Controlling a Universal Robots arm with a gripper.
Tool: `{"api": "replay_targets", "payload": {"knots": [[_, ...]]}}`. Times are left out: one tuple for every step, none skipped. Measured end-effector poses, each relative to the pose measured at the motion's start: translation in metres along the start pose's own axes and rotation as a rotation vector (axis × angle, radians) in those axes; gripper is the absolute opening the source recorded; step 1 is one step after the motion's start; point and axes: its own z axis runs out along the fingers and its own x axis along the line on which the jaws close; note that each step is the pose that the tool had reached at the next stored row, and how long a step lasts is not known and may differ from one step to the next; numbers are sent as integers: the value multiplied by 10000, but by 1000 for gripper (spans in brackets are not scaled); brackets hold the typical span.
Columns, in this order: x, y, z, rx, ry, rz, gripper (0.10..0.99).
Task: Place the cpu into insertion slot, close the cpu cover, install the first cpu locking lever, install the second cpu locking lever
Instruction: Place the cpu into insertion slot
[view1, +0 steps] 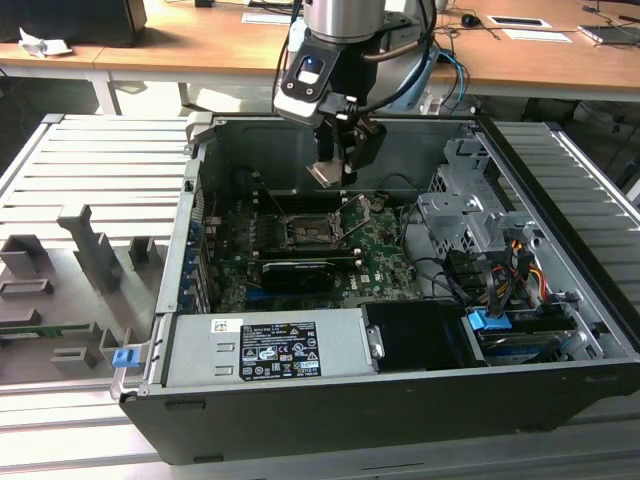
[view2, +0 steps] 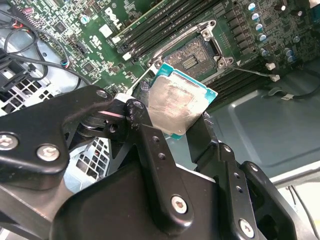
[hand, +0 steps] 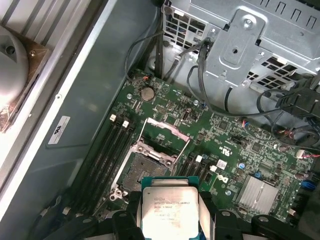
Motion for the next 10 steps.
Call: {"api": "replay_targets", "payload": {"knots": [[0,0,2,1,0,0,541],[0,-1,4,1,-1,0,541],[0,-1,8,1,-1,0,541],[0,-1,10,1,0,0,541],[0,-1,11,0,0,0,541],[0,-1,12,0,-1,0,541],[0,-1,14,0,-1,0,541],[0,-1,15,0,0,0,541],[0,-2,17,0,0,0,541],[0,-2,19,0,0,0,541]]}}
